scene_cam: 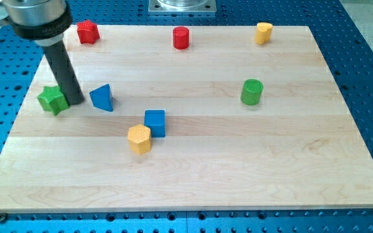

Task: Push the triangle to the bottom right

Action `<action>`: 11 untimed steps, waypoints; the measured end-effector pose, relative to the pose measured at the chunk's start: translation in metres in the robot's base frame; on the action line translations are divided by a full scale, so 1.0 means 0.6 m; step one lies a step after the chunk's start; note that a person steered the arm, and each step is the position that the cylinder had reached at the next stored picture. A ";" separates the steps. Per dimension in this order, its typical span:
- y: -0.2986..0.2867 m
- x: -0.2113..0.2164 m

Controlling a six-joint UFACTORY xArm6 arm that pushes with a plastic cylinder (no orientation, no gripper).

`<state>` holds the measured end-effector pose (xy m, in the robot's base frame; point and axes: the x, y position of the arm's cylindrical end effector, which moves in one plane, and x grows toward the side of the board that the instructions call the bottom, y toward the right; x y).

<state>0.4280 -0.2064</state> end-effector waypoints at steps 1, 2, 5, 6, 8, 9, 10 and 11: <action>0.013 0.014; 0.009 -0.022; 0.208 0.031; 0.233 0.014; 0.362 0.073; 0.469 0.142; 0.499 0.179; 0.524 0.218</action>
